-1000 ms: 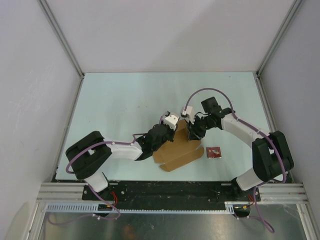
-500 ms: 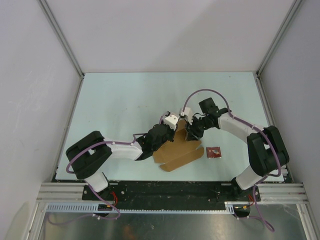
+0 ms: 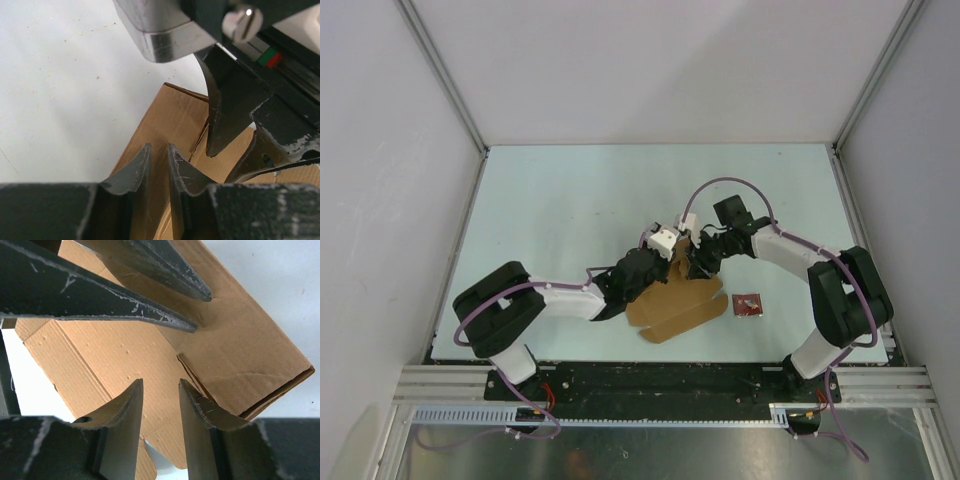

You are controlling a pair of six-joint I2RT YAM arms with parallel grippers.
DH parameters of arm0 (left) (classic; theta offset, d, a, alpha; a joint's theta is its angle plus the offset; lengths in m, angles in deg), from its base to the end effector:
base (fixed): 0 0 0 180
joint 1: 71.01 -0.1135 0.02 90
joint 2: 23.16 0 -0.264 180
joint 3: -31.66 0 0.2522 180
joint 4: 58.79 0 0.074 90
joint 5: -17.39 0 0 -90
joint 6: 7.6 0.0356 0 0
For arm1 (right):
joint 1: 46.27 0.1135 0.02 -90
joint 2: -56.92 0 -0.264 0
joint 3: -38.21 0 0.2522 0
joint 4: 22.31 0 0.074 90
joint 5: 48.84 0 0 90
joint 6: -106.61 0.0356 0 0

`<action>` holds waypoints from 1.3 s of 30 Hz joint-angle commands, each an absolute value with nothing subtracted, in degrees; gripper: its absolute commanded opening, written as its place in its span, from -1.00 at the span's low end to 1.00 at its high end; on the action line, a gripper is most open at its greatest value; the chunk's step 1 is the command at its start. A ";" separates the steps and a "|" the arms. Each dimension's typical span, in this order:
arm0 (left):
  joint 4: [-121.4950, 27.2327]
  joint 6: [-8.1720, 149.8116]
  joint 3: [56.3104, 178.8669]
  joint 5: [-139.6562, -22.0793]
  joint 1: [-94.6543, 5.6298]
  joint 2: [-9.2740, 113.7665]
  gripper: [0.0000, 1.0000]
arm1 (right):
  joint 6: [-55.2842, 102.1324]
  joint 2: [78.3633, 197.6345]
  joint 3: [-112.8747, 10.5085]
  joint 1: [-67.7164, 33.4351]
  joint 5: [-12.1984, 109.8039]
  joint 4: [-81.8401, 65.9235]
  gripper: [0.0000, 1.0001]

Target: Fold the paper box

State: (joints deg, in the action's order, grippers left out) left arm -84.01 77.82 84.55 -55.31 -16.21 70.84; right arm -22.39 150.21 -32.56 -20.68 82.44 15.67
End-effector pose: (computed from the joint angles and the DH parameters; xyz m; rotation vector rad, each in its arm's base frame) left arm 0.2002 -0.2654 0.1815 0.5915 1.7620 -0.4465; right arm 0.2764 0.1584 0.1928 -1.5025 1.9260 0.8346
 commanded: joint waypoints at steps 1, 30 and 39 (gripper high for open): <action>-82.64 77.04 85.67 -56.52 -16.52 72.29 -0.52 | -23.64 149.82 -32.59 -20.25 83.79 14.99 -0.19; -82.64 76.95 85.76 -56.52 -16.69 71.85 -0.53 | -35.85 147.09 -34.78 -33.35 80.89 16.57 0.19; -82.64 76.86 85.23 -56.26 -16.61 71.23 -0.53 | -41.66 152.28 -39.01 -33.61 85.72 21.68 0.31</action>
